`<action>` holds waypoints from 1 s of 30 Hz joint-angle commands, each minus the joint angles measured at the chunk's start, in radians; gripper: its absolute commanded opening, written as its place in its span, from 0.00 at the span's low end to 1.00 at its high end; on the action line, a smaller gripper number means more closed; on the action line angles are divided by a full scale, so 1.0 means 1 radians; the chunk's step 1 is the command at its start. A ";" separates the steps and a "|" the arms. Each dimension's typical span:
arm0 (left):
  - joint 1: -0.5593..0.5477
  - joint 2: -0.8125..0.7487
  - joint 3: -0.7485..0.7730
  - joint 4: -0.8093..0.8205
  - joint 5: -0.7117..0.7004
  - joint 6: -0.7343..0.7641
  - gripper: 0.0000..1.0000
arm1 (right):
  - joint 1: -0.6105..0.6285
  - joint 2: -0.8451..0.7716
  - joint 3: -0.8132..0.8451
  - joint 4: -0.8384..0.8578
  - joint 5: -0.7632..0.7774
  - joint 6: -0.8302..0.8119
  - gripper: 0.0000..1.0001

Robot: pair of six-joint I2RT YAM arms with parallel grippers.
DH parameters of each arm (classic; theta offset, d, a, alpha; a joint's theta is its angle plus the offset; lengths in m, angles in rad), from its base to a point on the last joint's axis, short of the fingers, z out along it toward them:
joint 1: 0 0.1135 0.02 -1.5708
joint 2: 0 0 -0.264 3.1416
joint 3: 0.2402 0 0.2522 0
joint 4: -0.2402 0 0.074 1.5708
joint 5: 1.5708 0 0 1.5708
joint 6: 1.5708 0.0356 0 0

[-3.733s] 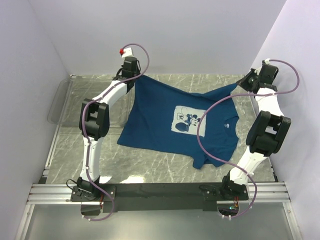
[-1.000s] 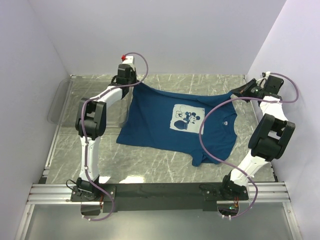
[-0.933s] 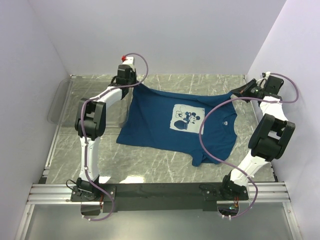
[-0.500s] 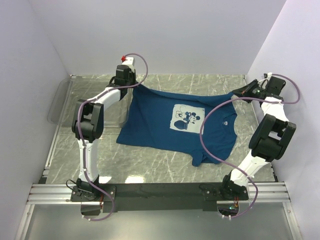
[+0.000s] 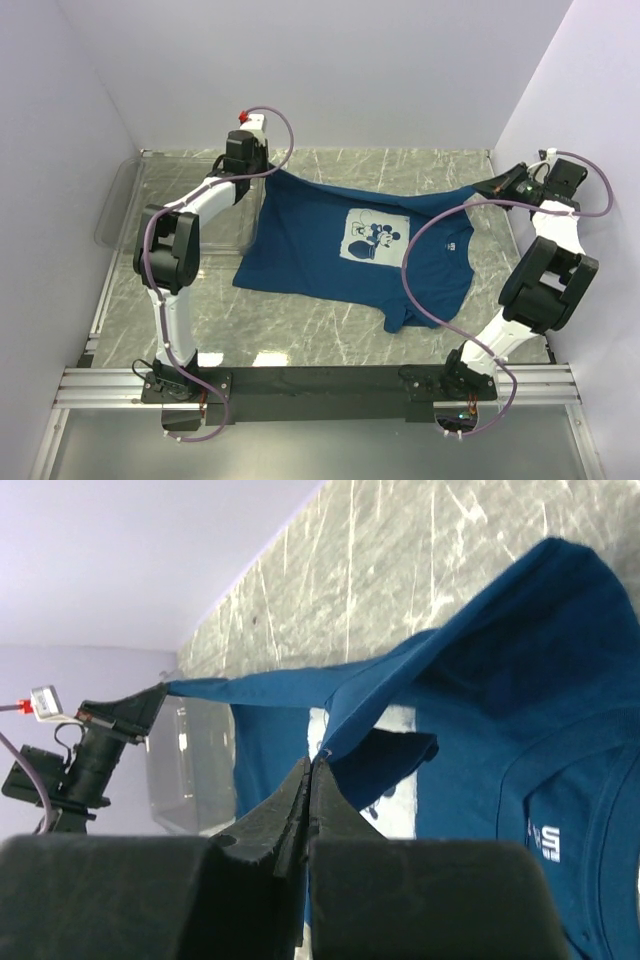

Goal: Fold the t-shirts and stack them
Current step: Fold the tshirt

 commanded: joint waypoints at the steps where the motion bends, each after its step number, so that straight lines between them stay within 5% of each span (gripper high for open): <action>1: -0.002 -0.074 -0.039 0.033 -0.008 0.026 0.00 | -0.025 -0.071 -0.021 -0.034 -0.031 -0.042 0.00; 30: -0.013 -0.133 -0.122 0.001 -0.040 0.066 0.00 | -0.103 -0.161 -0.248 -0.231 0.028 -0.304 0.00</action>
